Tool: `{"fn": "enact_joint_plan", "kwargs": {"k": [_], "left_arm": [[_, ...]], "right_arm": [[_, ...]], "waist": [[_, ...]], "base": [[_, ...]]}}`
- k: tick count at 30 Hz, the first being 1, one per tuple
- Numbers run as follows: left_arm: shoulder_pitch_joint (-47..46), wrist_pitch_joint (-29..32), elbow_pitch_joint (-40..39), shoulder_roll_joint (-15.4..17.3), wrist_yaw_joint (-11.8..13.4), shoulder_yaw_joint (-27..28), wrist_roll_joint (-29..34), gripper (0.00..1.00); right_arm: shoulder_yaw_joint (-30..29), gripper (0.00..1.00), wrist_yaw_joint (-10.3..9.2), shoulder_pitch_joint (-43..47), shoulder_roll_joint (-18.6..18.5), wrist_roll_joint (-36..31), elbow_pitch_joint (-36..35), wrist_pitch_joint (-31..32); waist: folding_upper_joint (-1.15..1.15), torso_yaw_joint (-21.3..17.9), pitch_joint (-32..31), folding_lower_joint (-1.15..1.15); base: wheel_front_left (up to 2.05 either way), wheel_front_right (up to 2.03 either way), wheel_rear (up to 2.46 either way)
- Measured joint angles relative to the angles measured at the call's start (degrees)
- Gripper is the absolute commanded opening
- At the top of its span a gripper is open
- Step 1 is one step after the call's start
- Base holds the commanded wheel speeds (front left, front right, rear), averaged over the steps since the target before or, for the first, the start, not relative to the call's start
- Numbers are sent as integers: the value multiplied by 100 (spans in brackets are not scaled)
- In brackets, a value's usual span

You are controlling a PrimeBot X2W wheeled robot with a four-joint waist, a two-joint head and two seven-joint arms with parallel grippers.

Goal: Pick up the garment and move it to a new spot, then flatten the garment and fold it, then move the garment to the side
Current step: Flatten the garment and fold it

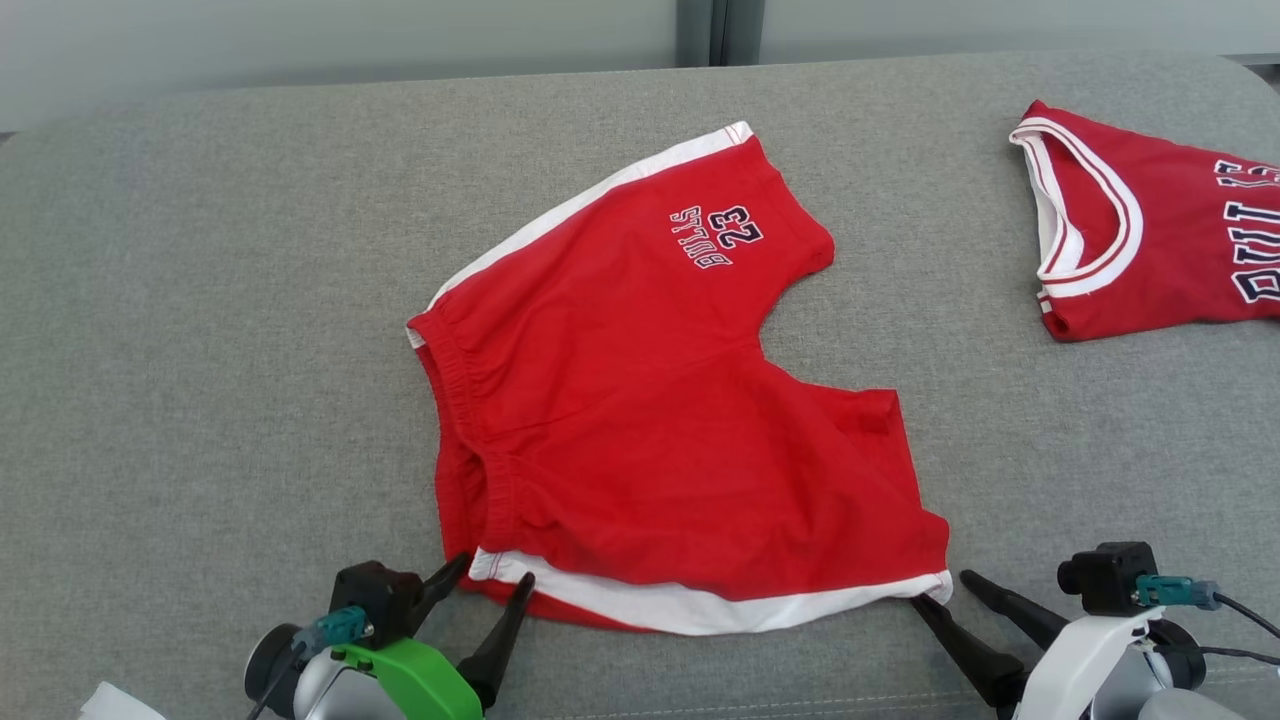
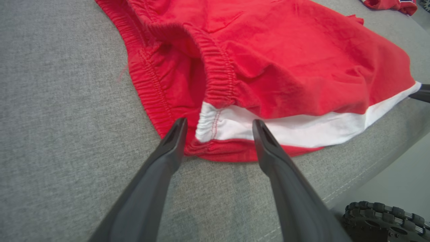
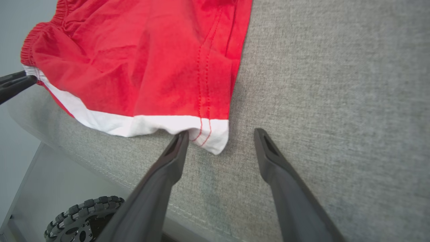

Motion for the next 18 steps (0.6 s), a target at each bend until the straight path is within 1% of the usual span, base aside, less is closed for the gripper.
{"fn": "enact_joint_plan", "kwargs": {"k": [5,6,7,9,10,11,12,13,14,18], "left_arm": [[-14,1,54,0,-5,0,0,100],[-26,1,58,0,-18,0,0,80],[-38,1,62,0,-19,-2,0,52],[-54,1,66,-1,-22,-3,0,32],[-54,2,71,-2,-26,-7,0,16],[-54,3,76,-3,-36,-10,0,2],[-54,8,81,-5,-43,-14,-1,0],[-54,8,87,-5,-52,-21,-3,0],[-54,22,91,-5,-78,-31,-3,0],[-54,52,116,-7,-91,-65,-4,0]], "right_arm": [[32,100,4,-53,12,0,25,0],[37,100,4,-71,13,0,30,0],[41,100,4,-83,14,0,32,-1],[48,100,5,-87,18,-1,35,-1],[53,69,5,-88,19,-1,38,-1],[57,45,5,-90,21,-1,41,-2],[63,29,7,-91,23,-2,44,-2],[70,8,8,-93,23,-3,48,-2],[77,0,15,-94,24,-3,53,-2],[98,0,22,-112,24,-53,70,-21]], "waist": [[0,6,0,0],[0,8,2,0],[0,11,4,0],[0,14,7,0],[0,15,9,0],[0,16,11,0],[0,17,12,0],[0,17,13,0],[0,17,13,0],[0,14,10,0]], "base": [[0,0,0],[0,0,0],[0,0,0],[0,0,0],[0,0,0],[0,0,0],[0,0,0],[0,0,0],[0,0,0],[0,0,0]]}}
